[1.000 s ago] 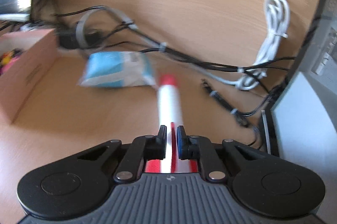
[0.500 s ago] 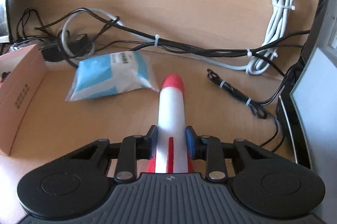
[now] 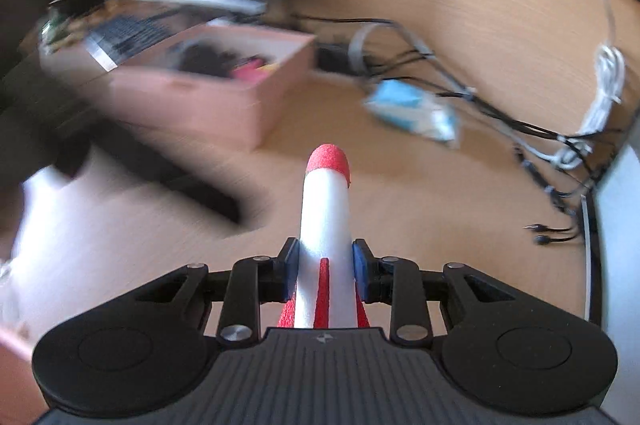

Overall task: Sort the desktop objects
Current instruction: 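Pass the rocket toy from the right gripper into the left gripper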

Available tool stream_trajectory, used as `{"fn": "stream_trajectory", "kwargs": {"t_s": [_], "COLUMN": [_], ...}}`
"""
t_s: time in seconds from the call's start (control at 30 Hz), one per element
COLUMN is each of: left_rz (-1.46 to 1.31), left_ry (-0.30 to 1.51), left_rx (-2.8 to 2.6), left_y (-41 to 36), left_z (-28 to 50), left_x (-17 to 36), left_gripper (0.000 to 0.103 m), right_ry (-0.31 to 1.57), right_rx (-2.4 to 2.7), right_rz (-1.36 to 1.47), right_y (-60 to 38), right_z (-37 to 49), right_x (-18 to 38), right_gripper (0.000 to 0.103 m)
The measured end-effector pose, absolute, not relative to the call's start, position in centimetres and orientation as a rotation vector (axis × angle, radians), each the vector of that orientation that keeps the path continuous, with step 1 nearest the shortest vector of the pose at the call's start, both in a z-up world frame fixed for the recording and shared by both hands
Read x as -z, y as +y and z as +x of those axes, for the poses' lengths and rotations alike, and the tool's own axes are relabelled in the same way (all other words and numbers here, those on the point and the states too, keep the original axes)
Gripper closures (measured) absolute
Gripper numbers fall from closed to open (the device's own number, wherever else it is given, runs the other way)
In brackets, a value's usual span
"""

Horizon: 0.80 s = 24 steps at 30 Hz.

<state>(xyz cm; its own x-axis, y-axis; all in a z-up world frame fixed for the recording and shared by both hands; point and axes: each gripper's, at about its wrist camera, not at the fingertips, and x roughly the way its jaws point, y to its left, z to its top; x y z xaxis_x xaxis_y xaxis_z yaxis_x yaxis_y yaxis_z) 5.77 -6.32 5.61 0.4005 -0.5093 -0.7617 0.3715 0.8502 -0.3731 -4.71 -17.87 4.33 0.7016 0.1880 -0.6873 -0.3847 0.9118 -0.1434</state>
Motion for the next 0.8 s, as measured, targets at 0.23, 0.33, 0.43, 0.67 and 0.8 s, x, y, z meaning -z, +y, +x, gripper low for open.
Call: {"fn": "stream_trajectory", "kwargs": {"t_s": [0.23,0.33,0.43,0.67,0.8], "left_rz": [0.033,0.064,0.081,0.262,0.28], "left_ry": [1.022,1.027,1.038,0.907,0.887], "left_rx": [0.536,0.531,0.534,0.549,0.484], "left_y": [-9.0,-9.4,-9.8,-11.0,-9.0], "left_z": [5.5,5.4,5.4,3.7,3.4], "left_x": [-5.0,-4.5,-4.0,-3.7,-3.9], "left_gripper": [0.001,0.001,0.001,0.0,0.0], "right_ry": [0.735,0.742,0.751,0.729,0.695], "right_rx": [-0.277,-0.246,-0.194,-0.127,-0.126], "right_rz": [-0.22,-0.158,-0.11,-0.101,-0.121], "right_y": [-18.5,-20.1,-21.7,-23.6,-23.9], "right_z": [-7.8,-8.6,-9.7,-11.7,-11.1], "right_x": [-5.0,-5.8,-6.2,-6.1,-6.1], "right_gripper": [0.037,0.026,0.025,0.02,0.018]}}
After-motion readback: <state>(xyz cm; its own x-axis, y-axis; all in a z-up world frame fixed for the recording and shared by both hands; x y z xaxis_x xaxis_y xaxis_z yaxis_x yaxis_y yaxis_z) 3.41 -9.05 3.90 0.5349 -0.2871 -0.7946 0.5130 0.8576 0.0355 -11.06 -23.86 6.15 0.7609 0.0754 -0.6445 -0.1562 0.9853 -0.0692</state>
